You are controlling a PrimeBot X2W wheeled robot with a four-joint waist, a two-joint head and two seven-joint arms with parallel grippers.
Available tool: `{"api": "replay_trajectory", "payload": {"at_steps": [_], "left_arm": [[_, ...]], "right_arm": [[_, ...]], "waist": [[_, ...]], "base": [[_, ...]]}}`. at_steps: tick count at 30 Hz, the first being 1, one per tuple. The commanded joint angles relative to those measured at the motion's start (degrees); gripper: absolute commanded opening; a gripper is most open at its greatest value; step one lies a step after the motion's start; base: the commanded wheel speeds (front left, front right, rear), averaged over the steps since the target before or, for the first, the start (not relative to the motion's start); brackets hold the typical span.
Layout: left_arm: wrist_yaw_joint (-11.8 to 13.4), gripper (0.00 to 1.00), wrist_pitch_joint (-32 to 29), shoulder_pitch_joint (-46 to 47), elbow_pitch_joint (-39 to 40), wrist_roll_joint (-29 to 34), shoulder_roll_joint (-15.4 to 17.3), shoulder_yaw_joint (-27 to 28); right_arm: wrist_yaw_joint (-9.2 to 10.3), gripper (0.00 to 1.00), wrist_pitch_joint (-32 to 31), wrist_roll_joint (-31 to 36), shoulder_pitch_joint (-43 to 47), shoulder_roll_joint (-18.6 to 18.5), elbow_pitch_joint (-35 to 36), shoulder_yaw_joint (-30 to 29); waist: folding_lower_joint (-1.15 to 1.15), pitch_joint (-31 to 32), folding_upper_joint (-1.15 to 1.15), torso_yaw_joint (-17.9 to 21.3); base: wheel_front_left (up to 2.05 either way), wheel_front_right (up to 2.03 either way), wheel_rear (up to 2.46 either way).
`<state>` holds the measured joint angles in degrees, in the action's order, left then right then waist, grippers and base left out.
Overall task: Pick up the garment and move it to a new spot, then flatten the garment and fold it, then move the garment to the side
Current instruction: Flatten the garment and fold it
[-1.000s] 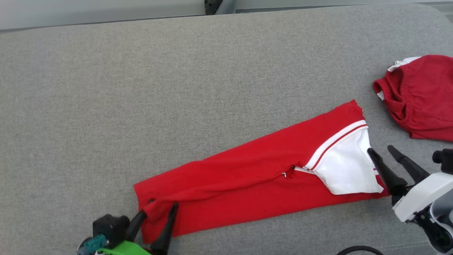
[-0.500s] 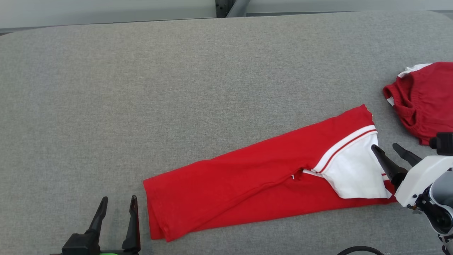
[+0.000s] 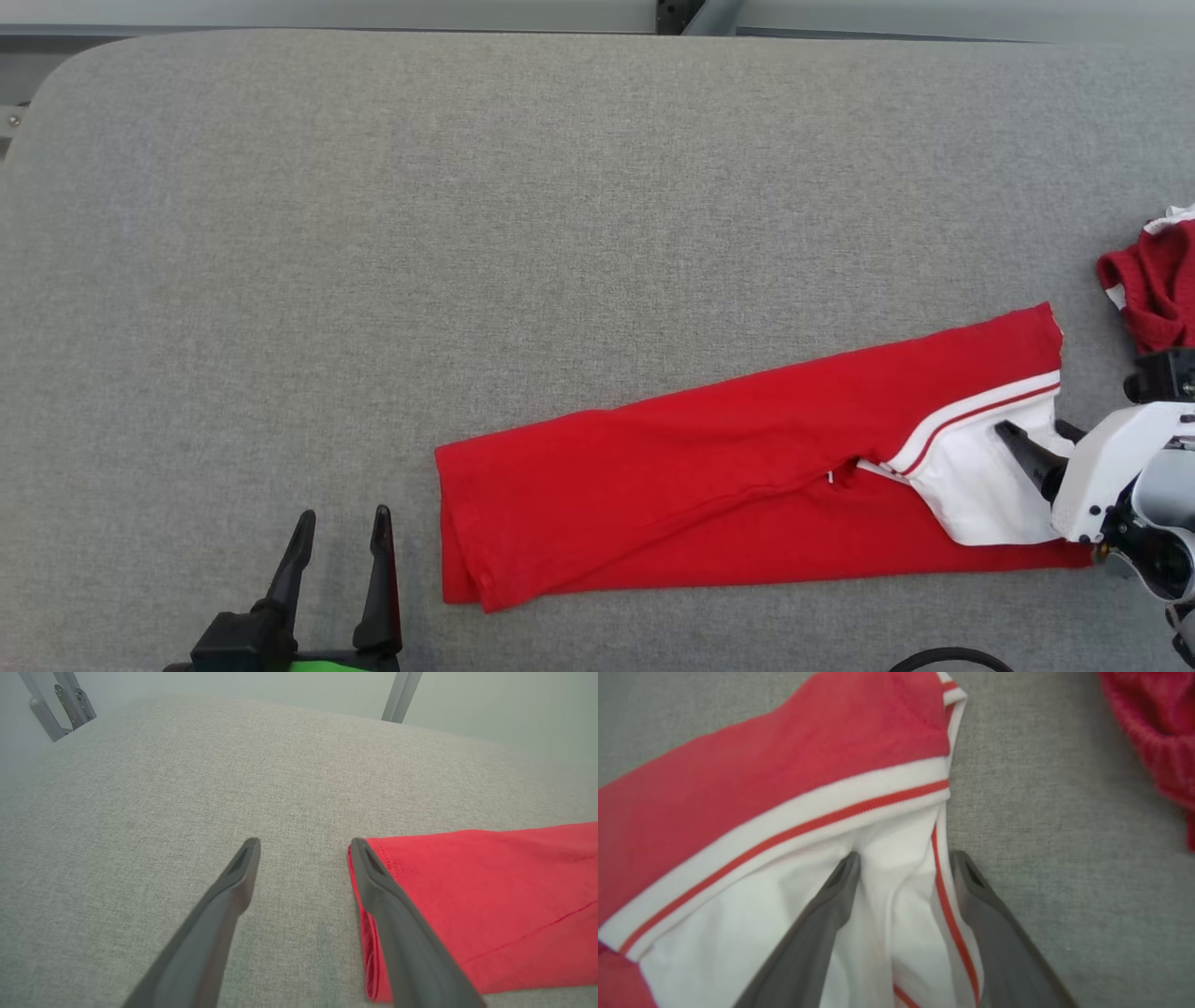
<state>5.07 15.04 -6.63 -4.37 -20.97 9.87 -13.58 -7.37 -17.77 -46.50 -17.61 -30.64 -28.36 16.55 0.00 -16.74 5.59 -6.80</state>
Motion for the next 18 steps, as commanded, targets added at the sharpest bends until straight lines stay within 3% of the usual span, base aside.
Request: {"api": "replay_trajectory", "payload": {"at_steps": [1,2,11,18], "left_arm": [[-0.4,1.0,0.1,-0.1,-0.4,0.7,-0.2,0.2],[-0.9,1.0,0.1,0.3,-0.7,1.0,-0.7,0.5],[-4.1,1.0,0.1,-0.3,-3.3,2.7,-4.0,4.0],[-6.0,1.0,0.1,-1.6,-4.5,3.7,-5.6,5.5]], "right_arm": [[-0.23,0.87,-1.6,-1.1,0.9,1.7,-0.1,2.5],[-0.4,0.0,-2.1,-3.5,0.7,2.2,1.1,3.5],[-0.11,0.0,-2.0,-16.5,-2.0,-5.0,8.8,2.7],[-0.11,0.0,-0.8,-18.8,-0.9,-14.8,9.4,-3.4]], "waist": [[0.0,0.0,-0.01,-0.6],[0.0,0.1,-0.01,-0.8],[0.0,2.3,-0.01,0.9],[0.0,4.6,-0.01,2.1]], "base": [[0.0,0.0,0.0],[0.0,0.0,0.0],[0.0,0.0,0.0],[0.0,0.0,0.0]]}}
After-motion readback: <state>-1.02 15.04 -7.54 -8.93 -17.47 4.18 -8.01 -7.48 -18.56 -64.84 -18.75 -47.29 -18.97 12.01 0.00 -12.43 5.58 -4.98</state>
